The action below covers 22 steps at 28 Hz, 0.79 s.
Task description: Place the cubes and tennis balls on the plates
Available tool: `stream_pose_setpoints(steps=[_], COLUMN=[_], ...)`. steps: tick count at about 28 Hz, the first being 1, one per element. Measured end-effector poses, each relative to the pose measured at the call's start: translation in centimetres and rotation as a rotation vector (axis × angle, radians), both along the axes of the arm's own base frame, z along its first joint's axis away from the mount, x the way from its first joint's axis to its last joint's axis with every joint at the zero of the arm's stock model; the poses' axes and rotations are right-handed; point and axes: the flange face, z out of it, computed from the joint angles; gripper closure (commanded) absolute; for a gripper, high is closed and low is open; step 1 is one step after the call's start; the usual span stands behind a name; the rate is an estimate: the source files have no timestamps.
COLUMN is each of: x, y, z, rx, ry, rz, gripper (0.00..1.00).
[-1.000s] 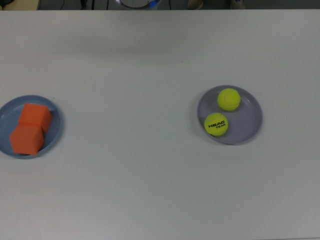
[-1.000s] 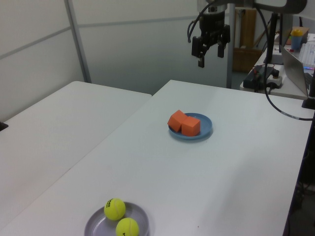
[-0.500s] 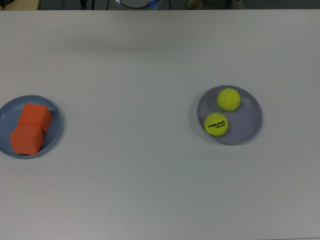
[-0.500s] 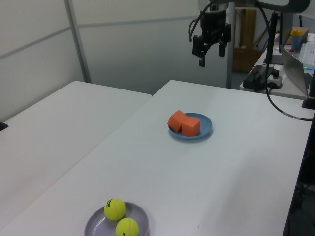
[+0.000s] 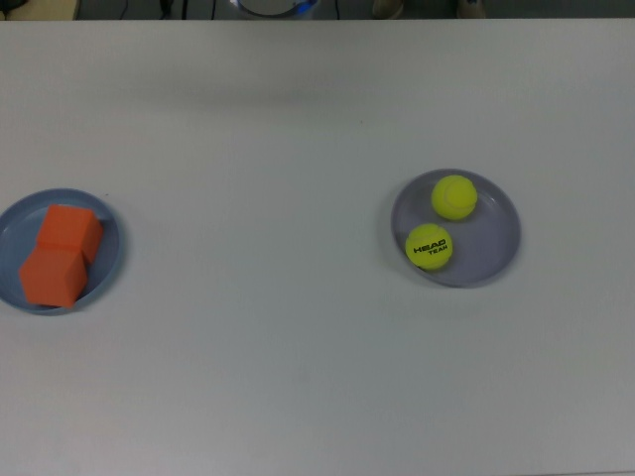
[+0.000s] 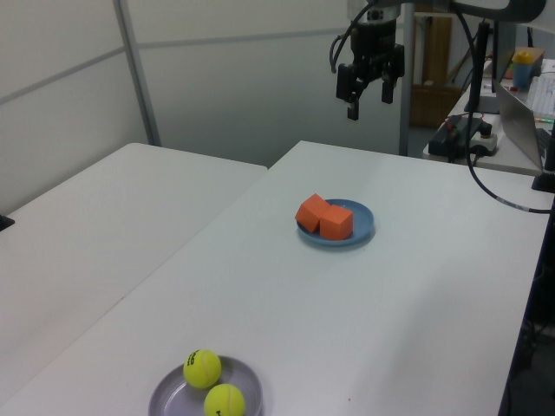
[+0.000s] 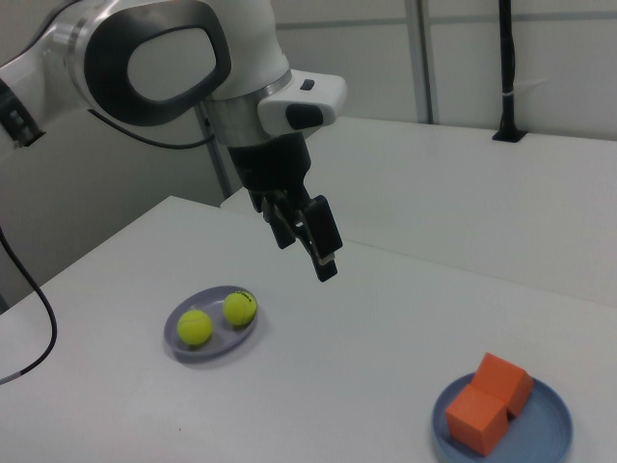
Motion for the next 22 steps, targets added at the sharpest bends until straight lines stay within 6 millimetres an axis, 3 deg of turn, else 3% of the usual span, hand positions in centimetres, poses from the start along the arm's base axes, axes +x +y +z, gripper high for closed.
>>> stream_pose_setpoints(steps=[22], x=[-1.5], y=[1.2], z=[1.9], rx=[-0.003], ry=[-0.025], rz=[0.018], gripper=[0.00])
